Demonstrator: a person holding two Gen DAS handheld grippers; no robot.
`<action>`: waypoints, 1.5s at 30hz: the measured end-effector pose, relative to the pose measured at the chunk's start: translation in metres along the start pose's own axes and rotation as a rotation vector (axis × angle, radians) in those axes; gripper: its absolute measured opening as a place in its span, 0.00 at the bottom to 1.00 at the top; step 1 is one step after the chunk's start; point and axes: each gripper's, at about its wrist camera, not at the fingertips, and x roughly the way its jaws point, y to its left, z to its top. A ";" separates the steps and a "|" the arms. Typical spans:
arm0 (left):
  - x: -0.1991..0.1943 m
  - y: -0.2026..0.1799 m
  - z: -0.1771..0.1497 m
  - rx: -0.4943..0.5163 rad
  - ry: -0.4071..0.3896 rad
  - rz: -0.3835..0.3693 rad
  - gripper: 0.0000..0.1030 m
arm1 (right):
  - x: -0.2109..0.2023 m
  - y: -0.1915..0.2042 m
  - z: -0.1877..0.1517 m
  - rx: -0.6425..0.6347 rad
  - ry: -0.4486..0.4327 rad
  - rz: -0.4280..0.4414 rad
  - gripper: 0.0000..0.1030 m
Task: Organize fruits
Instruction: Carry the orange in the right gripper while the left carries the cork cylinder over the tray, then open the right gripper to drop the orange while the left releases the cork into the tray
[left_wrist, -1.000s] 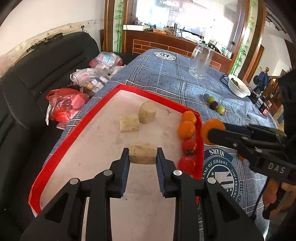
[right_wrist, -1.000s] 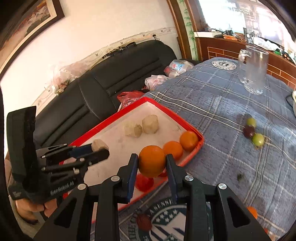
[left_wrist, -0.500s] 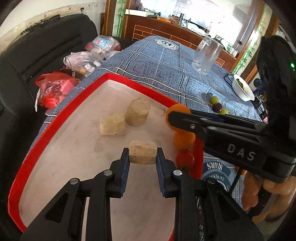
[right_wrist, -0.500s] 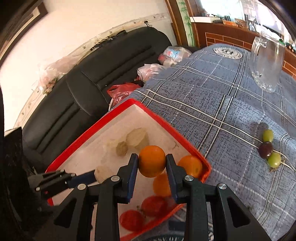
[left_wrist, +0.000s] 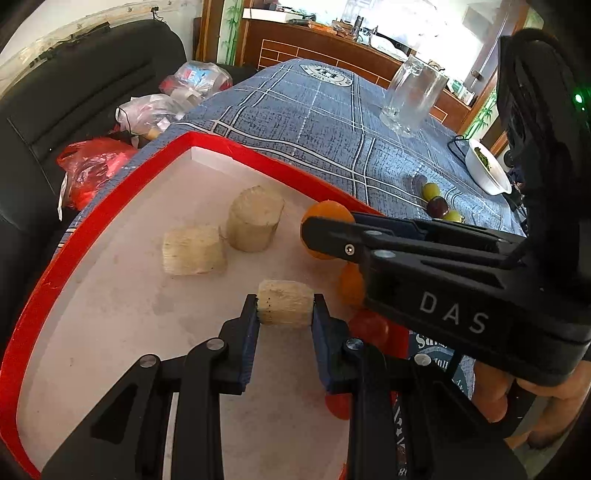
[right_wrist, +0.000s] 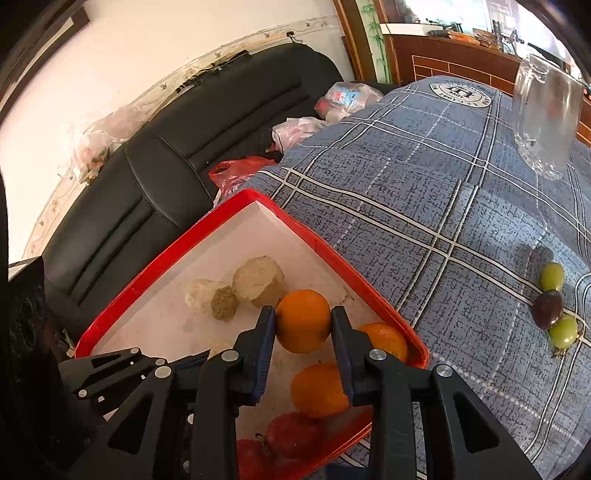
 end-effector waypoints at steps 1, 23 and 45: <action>0.001 0.000 0.000 0.001 0.001 -0.002 0.24 | 0.000 0.000 0.000 0.000 -0.001 0.004 0.30; 0.000 0.001 -0.004 -0.005 -0.002 -0.021 0.24 | -0.002 0.007 -0.005 -0.028 -0.010 -0.040 0.33; -0.039 -0.012 -0.030 0.085 -0.101 0.080 0.63 | -0.101 0.017 -0.061 0.038 -0.190 -0.013 0.70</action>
